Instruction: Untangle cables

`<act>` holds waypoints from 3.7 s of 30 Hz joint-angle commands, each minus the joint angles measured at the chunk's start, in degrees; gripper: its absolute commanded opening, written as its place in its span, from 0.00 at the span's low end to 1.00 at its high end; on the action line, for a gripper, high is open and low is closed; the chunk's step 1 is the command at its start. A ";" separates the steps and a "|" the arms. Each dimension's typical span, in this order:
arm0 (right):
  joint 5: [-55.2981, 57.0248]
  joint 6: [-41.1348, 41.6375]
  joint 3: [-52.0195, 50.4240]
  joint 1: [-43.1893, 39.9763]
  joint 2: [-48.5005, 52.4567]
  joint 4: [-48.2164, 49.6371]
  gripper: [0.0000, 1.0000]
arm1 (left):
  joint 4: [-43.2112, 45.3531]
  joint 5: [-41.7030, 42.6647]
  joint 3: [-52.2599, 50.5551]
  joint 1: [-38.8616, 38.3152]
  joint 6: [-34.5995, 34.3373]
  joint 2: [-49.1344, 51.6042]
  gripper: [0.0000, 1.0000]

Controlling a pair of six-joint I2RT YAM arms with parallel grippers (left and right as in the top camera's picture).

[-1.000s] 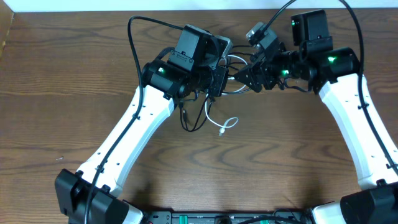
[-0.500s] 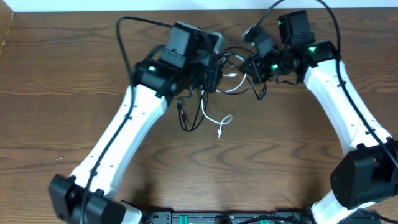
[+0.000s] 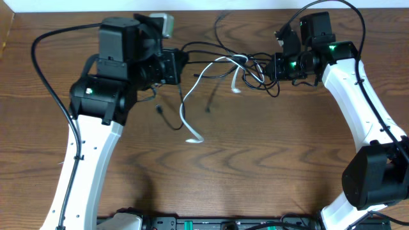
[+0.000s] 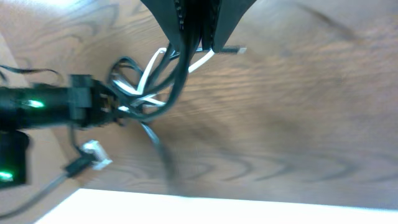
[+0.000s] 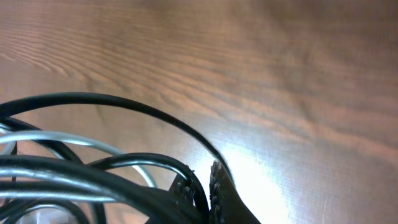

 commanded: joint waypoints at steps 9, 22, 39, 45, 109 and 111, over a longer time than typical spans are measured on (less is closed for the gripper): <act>26.49 9.88 -2.08 -12.92 2.03 -6.21 0.01 | -6.64 -14.29 1.31 14.32 -1.27 -3.69 0.08; -6.29 -16.15 -1.92 -9.11 1.84 -6.82 0.01 | -9.51 -8.81 1.31 9.86 0.92 4.68 0.08; -2.14 -8.44 6.23 -1.42 -1.27 -6.91 0.73 | -5.40 -6.08 1.31 2.12 1.86 8.22 0.08; 12.02 2.82 6.23 -3.52 -1.27 -7.02 0.73 | -3.85 -4.74 1.27 -3.15 4.92 13.62 0.11; -9.94 -11.69 6.12 1.95 -1.20 -2.47 0.80 | 8.96 -0.24 2.47 -12.39 8.83 12.74 0.08; -9.90 -10.38 6.08 2.99 -1.14 -2.43 0.79 | 8.98 -0.28 2.47 -12.39 8.83 12.74 0.08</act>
